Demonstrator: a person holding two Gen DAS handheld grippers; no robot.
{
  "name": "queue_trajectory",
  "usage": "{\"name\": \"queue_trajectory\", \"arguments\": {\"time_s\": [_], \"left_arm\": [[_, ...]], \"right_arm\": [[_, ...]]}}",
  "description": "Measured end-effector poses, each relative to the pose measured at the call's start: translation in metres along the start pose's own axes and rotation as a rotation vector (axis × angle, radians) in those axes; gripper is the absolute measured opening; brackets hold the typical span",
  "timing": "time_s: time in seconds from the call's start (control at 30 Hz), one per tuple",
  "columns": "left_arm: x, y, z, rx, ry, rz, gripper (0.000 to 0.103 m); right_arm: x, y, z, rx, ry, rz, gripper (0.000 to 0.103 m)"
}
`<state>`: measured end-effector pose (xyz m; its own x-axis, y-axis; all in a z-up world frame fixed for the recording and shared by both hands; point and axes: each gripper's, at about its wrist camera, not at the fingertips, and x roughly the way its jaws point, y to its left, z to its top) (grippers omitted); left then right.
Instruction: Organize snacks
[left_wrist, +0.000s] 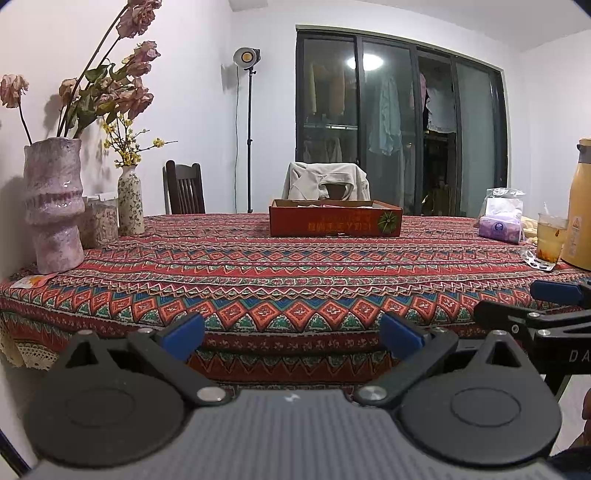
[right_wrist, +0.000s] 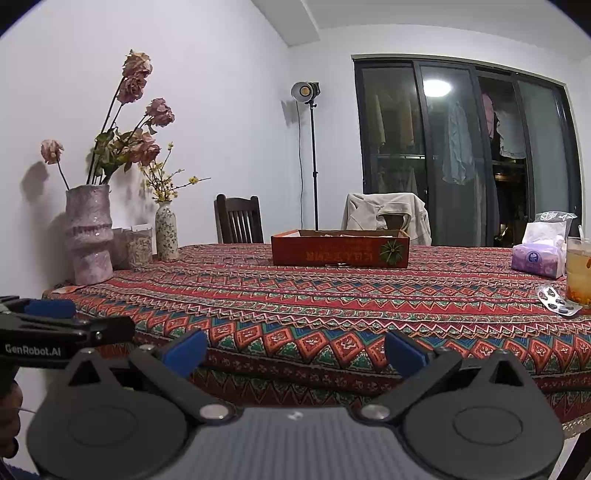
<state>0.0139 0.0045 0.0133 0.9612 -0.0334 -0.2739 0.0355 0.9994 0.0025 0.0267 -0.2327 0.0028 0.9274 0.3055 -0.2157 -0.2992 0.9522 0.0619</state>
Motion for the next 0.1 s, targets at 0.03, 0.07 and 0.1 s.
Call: {"name": "queue_trajectory", "arguments": {"time_s": [0.03, 0.07, 0.1], "left_arm": [[0.0007, -0.0007, -0.0008, 0.002, 0.005, -0.011, 0.103], [0.002, -0.0012, -0.0013, 0.008, 0.013, -0.021, 0.103], [0.0037, -0.0029, -0.0016, 0.025, 0.015, -0.027, 0.103]], "right_arm": [[0.0, -0.0002, -0.0001, 0.0, 0.0, 0.0, 0.103], [-0.0003, -0.0007, -0.0002, 0.001, 0.001, 0.0, 0.103], [-0.0003, -0.0007, -0.0002, 0.001, 0.0, 0.001, 0.103]]}}
